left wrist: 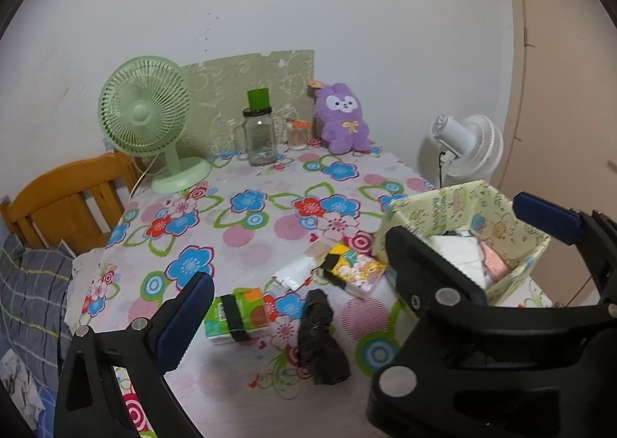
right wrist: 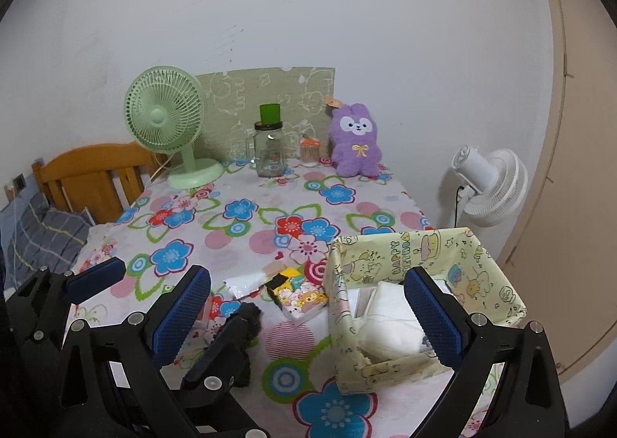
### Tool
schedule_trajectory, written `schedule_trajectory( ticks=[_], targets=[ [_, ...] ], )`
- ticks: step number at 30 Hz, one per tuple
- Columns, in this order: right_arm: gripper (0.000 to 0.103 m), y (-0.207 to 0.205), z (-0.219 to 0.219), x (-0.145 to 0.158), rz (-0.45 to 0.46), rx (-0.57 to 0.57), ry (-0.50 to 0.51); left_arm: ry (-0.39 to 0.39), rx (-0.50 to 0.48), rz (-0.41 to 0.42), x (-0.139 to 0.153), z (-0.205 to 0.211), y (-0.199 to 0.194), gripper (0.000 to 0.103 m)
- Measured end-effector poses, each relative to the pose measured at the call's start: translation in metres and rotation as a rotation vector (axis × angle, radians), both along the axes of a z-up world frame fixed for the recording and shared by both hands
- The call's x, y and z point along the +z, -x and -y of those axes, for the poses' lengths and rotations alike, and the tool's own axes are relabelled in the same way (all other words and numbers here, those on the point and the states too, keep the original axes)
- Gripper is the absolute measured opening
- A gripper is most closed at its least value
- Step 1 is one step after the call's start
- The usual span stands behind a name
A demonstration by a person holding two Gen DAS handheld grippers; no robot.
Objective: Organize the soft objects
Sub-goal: 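Withdraw both open tools up out of the box toward the table items, then move the right tool to the black bundle while the left tool approaches the green tissue pack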
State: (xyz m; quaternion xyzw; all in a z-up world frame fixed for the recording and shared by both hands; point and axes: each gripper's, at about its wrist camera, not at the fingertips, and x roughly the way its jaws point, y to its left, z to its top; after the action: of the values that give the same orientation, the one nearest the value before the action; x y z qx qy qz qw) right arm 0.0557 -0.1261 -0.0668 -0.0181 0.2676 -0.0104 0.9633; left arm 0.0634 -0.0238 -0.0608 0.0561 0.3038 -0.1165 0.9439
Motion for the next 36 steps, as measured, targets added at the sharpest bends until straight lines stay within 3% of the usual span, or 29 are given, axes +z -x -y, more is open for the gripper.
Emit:
schedule_trajectory(
  ticks=[15,27,36],
  targets=[
    [0.102,-0.017,-0.027,-0.038,-0.072,0.013,-0.03,-0.034,0.059,-0.02,-0.033,-0.04,-0.012,0.103],
    [0.101,-0.036,-0.047,-0.071,-0.157,0.042,-0.033,-0.042,0.099,-0.09,-0.065,-0.061,-0.025,0.103],
    [0.094,-0.055,-0.059,-0.1,-0.246,0.065,-0.029,-0.053,0.134,-0.147,-0.091,-0.071,-0.034,0.102]
  ],
)
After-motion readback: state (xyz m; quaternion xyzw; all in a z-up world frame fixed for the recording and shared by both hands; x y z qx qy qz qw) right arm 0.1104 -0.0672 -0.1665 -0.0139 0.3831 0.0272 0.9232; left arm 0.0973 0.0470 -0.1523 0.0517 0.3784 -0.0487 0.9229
